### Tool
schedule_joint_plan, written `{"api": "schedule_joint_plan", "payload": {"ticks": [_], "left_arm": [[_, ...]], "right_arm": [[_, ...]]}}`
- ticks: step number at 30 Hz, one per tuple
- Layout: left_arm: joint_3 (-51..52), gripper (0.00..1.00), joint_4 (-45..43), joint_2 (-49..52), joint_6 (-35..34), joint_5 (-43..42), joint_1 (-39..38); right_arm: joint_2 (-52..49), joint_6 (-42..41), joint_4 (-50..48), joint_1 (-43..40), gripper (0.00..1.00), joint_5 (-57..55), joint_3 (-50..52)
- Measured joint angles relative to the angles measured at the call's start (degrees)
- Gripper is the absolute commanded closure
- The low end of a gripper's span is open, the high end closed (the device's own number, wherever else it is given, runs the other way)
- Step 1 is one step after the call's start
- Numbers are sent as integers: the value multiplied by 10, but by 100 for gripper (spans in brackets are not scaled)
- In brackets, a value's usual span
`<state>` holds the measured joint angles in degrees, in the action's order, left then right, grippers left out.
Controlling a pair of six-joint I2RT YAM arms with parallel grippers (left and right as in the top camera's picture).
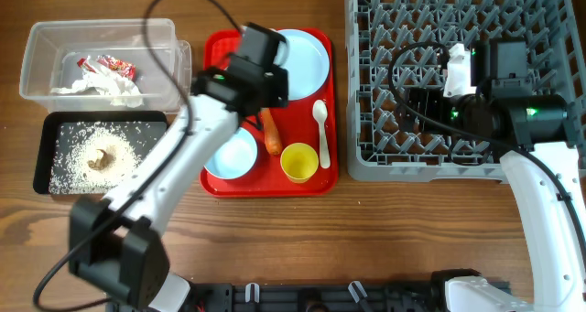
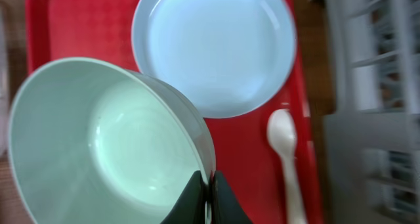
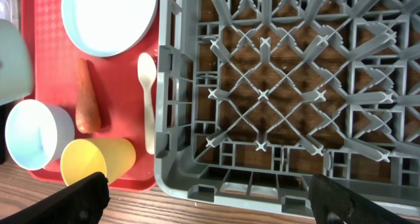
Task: Sort waste into correct bins and load items into the dishwasher rack
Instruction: 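Return the empty green bowl to the red tray with the left gripper, then grasp the yellow cup with the left gripper and lift it toward the right gripper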
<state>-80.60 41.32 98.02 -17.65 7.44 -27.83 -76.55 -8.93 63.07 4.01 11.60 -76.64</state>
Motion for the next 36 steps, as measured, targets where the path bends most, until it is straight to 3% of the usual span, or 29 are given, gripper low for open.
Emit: {"api": "schedule_joint_plan", "payload": {"ticks": [3, 6, 7, 8, 11, 15, 17, 18, 23, 29, 33, 36], "left_arm": [[0, 96, 25, 71, -46, 101, -13], [0, 95, 26, 103, -81, 137, -9], [0, 89, 26, 110, -87, 140, -9], [0, 75, 26, 118, -93, 142, -9], [0, 48, 18, 127, -104, 147, -9], [0, 40, 13, 127, -128, 124, -4], [0, 26, 33, 111, -132, 79, 17], [0, 24, 42, 97, -133, 64, 27], [-11, 28, 90, -35, -89, -76, 68], [-2, 35, 229, -26, -52, -182, -1], [70, 37, 176, -24, -50, -189, -71], [143, 49, 101, -21, -71, -176, -80]], "right_arm": [[0, 0, 0, 0, 0, 0, 0], [0, 0, -1, 0, 0, 0, 0], [0, 0, -2, 0, 0, 0, 0], [0, 0, -4, 0, 0, 0, 0], [0, 0, -8, 0, 0, 0, 0], [0, 3, -56, 0, 2, 51, 0], [0, 12, -84, 5, 4, 95, 0], [0, 15, -96, 16, 4, 108, 0], [0, 3, -153, 123, 3, 122, 0], [0, -20, -142, 135, 0, 80, 0], [0, -22, -134, 135, 0, 71, 0], [0, -22, -119, 135, 0, 67, 0]]}}
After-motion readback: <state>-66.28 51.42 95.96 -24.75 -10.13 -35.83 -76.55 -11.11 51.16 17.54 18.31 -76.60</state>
